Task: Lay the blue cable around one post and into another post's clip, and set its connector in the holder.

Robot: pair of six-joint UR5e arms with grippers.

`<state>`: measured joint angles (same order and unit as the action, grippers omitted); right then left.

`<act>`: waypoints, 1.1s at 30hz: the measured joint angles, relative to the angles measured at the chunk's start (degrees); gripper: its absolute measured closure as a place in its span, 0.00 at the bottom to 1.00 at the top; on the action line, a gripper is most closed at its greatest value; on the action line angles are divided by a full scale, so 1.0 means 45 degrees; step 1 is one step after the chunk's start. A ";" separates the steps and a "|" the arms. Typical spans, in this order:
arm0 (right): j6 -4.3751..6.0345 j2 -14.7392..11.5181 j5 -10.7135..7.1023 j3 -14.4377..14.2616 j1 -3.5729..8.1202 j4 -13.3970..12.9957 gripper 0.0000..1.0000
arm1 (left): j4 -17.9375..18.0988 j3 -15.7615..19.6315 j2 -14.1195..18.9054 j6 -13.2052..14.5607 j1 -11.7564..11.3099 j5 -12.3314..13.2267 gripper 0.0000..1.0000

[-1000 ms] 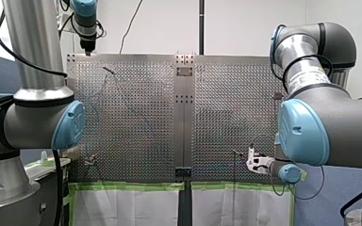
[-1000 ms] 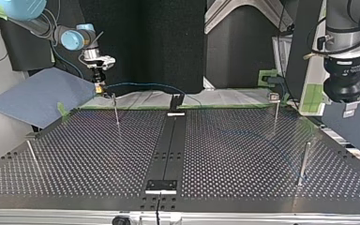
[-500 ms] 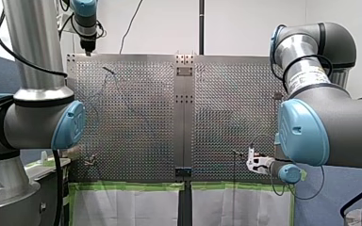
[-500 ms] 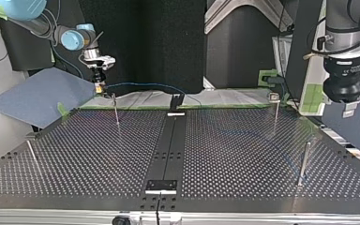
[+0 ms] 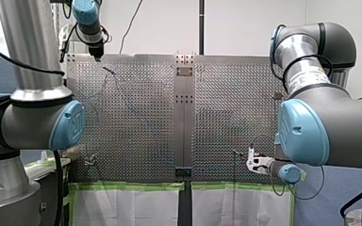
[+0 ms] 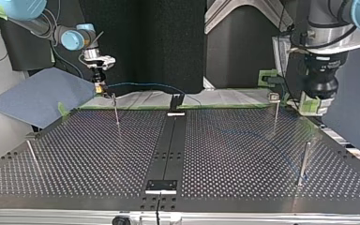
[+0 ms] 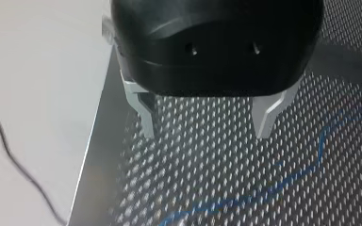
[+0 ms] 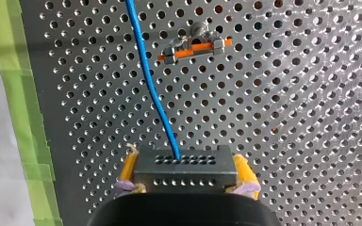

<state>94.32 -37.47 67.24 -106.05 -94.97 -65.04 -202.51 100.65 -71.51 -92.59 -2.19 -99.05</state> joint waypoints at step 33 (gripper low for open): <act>-0.0199 -0.0004 0.0061 0.0000 0.0151 0.0290 1.00 | 0.3622 0.2894 -0.3341 -0.1818 0.3608 -0.1658 0.00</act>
<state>93.43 -37.49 67.51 -106.05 -94.29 -63.73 -186.21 113.68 -86.55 -100.78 14.04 -106.51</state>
